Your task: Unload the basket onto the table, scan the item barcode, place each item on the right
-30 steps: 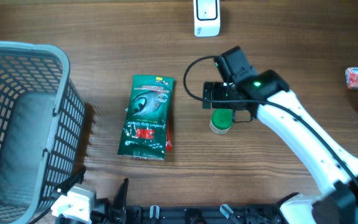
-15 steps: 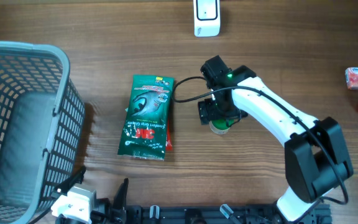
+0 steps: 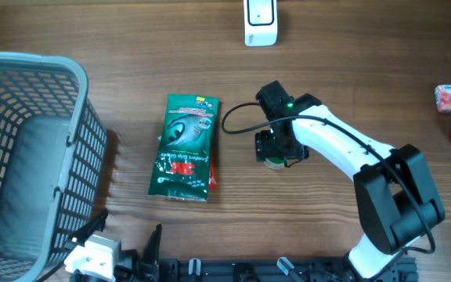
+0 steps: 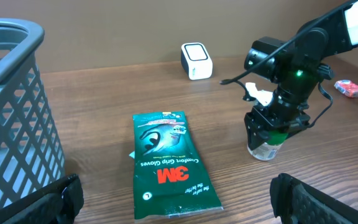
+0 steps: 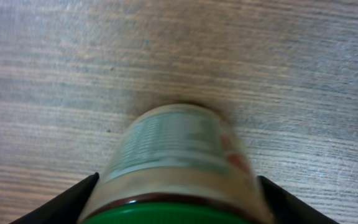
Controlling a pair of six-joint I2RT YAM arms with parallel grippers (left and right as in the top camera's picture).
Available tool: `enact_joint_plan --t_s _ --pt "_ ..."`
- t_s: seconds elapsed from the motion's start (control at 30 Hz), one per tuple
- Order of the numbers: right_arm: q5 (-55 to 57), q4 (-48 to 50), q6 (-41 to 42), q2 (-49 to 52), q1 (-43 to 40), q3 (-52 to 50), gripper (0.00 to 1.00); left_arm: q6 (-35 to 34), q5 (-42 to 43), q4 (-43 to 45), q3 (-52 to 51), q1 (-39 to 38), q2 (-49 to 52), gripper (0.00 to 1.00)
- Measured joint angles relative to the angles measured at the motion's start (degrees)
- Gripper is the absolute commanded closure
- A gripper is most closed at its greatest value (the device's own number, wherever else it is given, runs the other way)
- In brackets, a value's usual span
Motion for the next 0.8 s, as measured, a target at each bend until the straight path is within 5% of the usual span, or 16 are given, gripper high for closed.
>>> enact_joint_plan --t_s 0.2,0.37,0.6,0.8 --pt "0.4 0.2 3.9 0.0 -0.3 0.0 0.44 0.0 0.0 0.0 0.0 0.0 0.0 0.00" --pt "-0.6 -0.6 5.6 0.0 -0.4 0.1 0.44 0.0 0.0 0.0 0.0 0.0 0.0 0.00" --pt "-5.5 -19.1 3.0 1.0 -2.3 10.9 0.43 0.0 0.0 0.0 0.0 0.0 0.0 0.00" --pt "-21.2 -30.6 -0.9 0.9 -2.4 15.1 0.43 0.0 0.0 0.0 0.0 0.0 0.0 0.00"
